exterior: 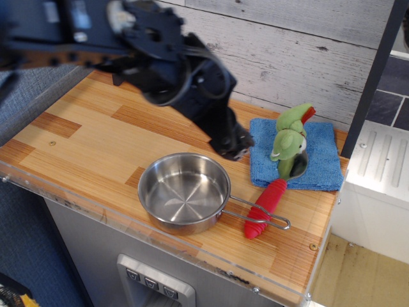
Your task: Pick green toy from blue cloth and put it on the vessel
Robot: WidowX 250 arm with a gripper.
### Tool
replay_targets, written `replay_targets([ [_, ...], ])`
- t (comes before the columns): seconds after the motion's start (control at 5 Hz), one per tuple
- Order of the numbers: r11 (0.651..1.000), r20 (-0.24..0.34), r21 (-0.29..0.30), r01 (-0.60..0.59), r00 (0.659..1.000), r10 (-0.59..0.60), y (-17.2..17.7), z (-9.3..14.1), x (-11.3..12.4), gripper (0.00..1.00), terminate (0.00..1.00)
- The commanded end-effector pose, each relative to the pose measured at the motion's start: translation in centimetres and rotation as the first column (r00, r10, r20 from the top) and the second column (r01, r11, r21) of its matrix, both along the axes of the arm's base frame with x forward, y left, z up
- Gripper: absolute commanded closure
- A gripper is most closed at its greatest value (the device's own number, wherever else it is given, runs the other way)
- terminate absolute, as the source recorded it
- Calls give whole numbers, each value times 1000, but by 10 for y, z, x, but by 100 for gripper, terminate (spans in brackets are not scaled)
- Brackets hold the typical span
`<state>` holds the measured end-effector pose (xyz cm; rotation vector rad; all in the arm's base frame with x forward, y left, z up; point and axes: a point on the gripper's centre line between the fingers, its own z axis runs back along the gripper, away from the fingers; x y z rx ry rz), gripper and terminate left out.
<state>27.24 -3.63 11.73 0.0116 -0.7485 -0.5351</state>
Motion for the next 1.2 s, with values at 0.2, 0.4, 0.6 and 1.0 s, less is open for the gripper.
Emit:
replay_targets([
  [0.2, 993, 101, -79, -84, 991, 92, -20, -8, 69, 0, 0],
  [0.4, 991, 92, -103, -86, 991, 95, -26, -16, 90, 0, 0],
  [0.6, 991, 76, -100, -93, 992, 101, -32, -27, 104, 0, 0],
  [1.0, 990, 35, -113, -80, 996, 84, -39, -48, 120, 0, 0],
])
